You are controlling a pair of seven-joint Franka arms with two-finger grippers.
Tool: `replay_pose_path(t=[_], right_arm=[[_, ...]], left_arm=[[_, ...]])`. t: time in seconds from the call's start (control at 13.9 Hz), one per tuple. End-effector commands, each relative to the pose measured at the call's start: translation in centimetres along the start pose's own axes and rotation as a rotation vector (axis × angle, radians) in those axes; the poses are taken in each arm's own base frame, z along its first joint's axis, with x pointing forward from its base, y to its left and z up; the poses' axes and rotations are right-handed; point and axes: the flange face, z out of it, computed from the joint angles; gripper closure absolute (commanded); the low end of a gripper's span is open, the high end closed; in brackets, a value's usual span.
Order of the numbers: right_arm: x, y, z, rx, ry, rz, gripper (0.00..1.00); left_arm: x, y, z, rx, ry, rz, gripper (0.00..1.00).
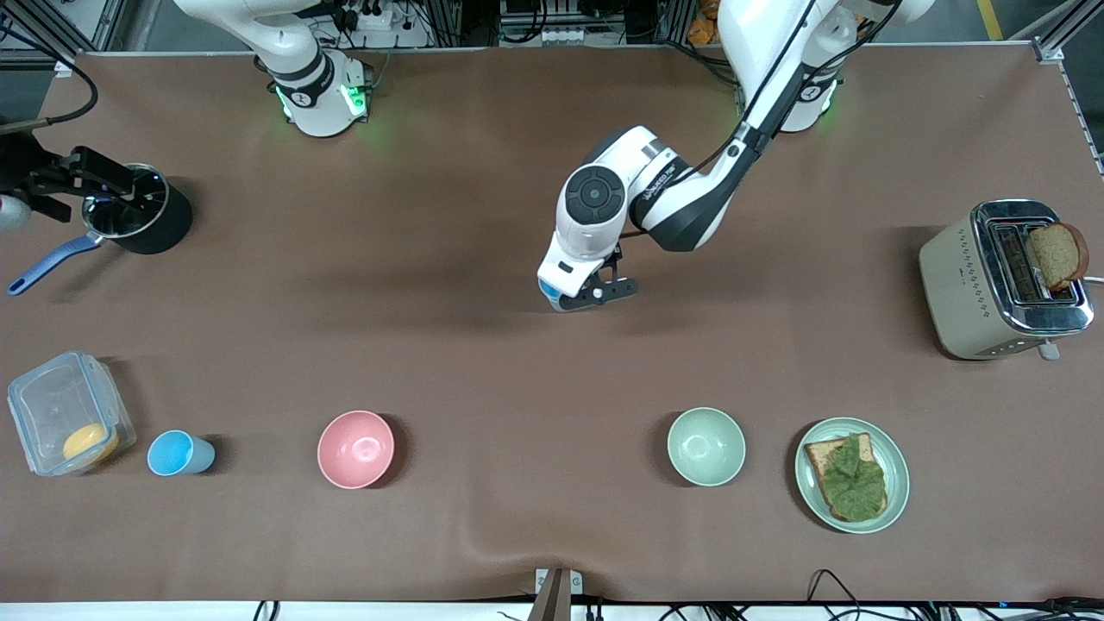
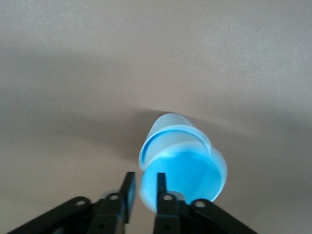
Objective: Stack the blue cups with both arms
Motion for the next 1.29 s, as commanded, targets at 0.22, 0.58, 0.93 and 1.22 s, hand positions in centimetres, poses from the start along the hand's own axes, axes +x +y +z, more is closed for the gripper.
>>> replay_pose_path(t=[0.22,0.58,0.93,1.22], right_arm=[[-0.8,-0.5,-0.3,-0.006,0.019,-0.022,0.0],[-0.4,-0.8,-0.1,-0.008,0.023,-0.026,0.0],[-0.2,-1.0,0.2,-0.008,0.021,-0.029,0.0],[0.1,-1.2,0.0,-0.01,0.032,-0.032,0.0]], left_arm=[[4.0,-2.2,-9.6,-0.074,0.106,-0.066,0.0],[11.5,-15.1,-20.4,-0.028,0.176,-0.071,0.0],[14.0,-25.2,-26.6,0.006,0.177,0.023,0.0],[12.5,-32.4,-30.9,0.059,0.125,0.145,0.0]])
